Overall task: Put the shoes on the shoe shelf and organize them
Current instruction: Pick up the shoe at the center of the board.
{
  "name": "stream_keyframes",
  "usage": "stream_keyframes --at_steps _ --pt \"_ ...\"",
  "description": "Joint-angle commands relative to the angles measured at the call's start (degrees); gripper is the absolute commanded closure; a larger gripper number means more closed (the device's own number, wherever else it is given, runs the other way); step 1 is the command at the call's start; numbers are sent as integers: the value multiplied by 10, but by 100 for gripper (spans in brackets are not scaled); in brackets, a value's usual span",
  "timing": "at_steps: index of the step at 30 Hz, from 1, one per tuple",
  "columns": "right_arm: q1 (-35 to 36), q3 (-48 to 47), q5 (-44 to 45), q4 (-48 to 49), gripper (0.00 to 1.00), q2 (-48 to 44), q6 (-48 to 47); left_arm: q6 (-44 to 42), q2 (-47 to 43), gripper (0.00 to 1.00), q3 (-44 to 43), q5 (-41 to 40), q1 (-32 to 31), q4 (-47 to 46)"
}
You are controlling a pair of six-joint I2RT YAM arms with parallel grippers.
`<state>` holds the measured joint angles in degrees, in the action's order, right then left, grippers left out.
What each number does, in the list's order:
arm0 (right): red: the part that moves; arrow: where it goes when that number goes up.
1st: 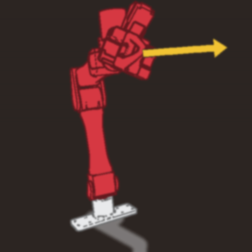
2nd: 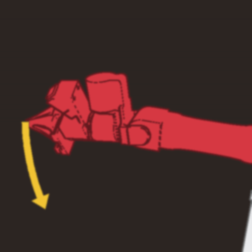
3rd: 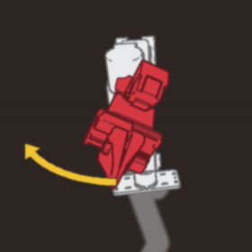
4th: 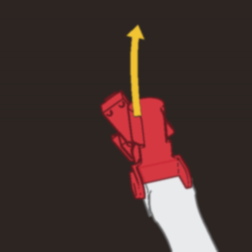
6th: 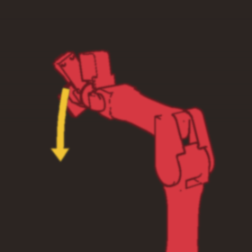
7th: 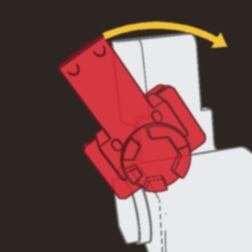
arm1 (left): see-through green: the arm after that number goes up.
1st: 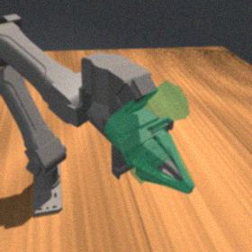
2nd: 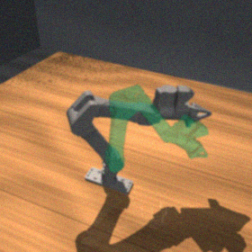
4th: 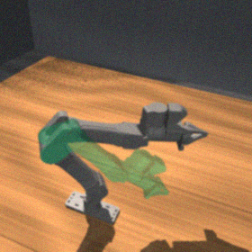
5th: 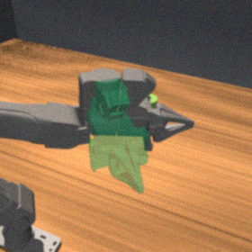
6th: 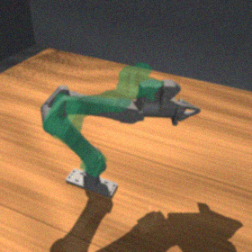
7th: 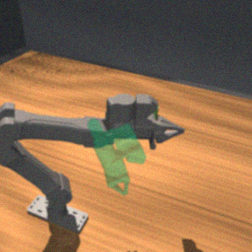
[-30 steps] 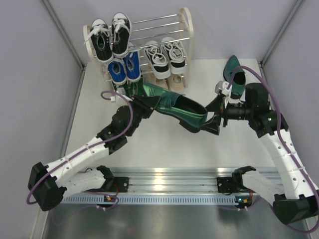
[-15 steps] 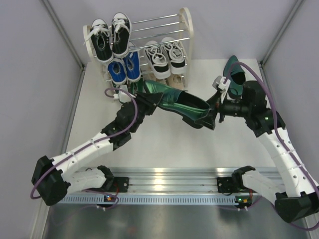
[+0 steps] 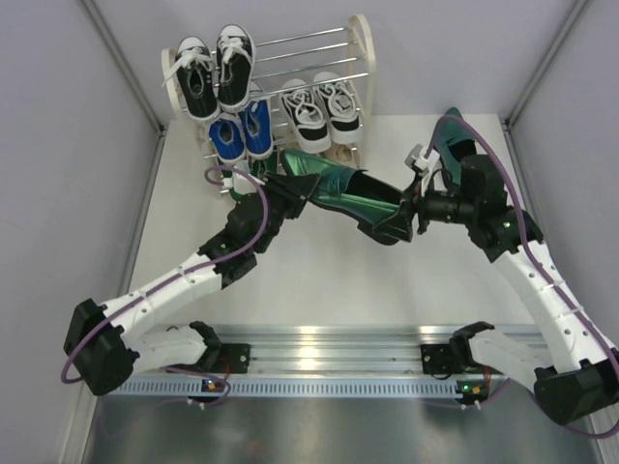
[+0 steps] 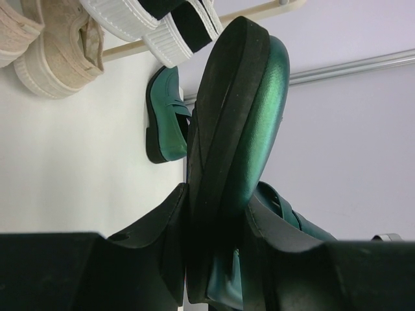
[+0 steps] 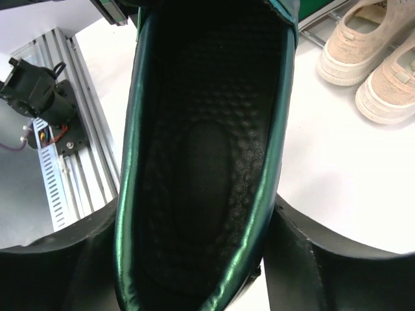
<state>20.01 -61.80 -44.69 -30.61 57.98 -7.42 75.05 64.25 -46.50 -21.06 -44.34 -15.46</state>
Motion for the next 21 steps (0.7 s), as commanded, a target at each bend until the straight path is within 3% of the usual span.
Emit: stream_keyframes --at_steps 1,2,5,7,10,11,12,15,18,21 --pt "13 -10 -39 42 55 -1 17 53 -10 100 -41 1 -1 -124" --pt "12 -12 -42 43 69 -1 20 53 -11 100 -40 1 -1 -124" --pt "10 -16 -58 51 92 -1 33 54 -14 100 -32 -1 -1 -123" --pt "8 -16 -75 62 100 -1 46 53 -16 100 -26 -2 -1 -123" --pt "2 -17 -93 76 100 -2 66 56 -23 90 -18 -6 -1 -123" --pt "1 -18 -95 79 100 -2 70 56 -28 82 -12 -6 -1 -123" --pt "0 -23 -96 82 100 -1 71 56 -32 59 -10 -7 -1 -123" --pt "-2 -33 -102 89 100 0 91 58 -47 34 -5 -14 -1 -106" --pt "-4 -37 -107 110 100 4 115 48 -59 20 -7 -15 -1 -91" --pt "-7 -32 -120 142 100 9 158 37 -67 14 -7 -14 0 -89"
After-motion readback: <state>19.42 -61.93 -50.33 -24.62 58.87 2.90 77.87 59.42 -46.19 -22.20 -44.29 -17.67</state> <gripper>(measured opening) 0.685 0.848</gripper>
